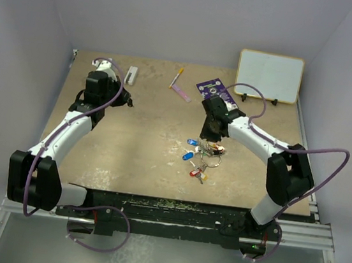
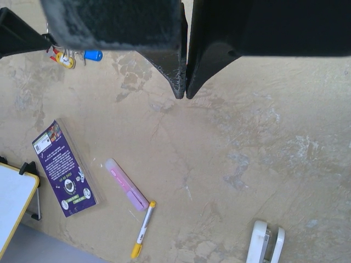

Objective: Put the keys on the keyring

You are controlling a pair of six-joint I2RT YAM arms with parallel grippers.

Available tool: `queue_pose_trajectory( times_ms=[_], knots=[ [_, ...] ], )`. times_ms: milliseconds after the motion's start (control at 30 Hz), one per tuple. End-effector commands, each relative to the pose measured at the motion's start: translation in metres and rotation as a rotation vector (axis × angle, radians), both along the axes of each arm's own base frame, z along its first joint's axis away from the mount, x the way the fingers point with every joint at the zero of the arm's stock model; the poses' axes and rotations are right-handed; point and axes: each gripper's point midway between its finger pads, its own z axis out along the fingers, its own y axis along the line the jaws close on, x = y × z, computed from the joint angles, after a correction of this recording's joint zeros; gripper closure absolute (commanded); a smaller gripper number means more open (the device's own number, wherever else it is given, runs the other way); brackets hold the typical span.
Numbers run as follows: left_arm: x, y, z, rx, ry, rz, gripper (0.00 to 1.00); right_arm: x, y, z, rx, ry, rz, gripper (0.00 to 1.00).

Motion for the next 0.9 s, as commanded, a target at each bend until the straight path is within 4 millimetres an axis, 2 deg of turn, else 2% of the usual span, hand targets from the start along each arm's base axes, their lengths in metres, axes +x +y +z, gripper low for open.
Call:
queue_pose_trajectory(
  times_ms=[0,67,233,467,600,667,867],
  knots=[
    [0.008,-0.004,0.012,-0.04,-0.047,-0.007,0.96,0.039,0.028,0.058,0.065,-0.194,0.054,0.71],
    [0.008,-0.004,0.013,-0.042,-0.05,-0.007,0.96,0.044,0.034,0.059,0.071,-0.194,0.082,0.72],
    [0.007,-0.003,0.015,-0.036,-0.054,-0.007,0.96,0.041,0.045,0.028,0.075,-0.109,0.131,0.74],
    [0.007,-0.003,0.012,-0.031,-0.05,-0.004,0.96,0.019,0.039,-0.004,0.064,0.001,0.109,0.75],
    [0.009,-0.003,0.01,-0.035,-0.046,-0.006,0.96,0.018,0.036,-0.017,0.035,0.021,0.111,0.75],
    [0.009,-0.004,0.01,-0.035,-0.044,-0.007,0.96,0.018,0.041,-0.021,0.042,0.025,0.136,0.75],
    [0.007,-0.003,0.006,-0.033,-0.037,-0.002,0.96,-0.002,0.061,-0.033,0.1,0.081,0.2,0.76]
  ],
)
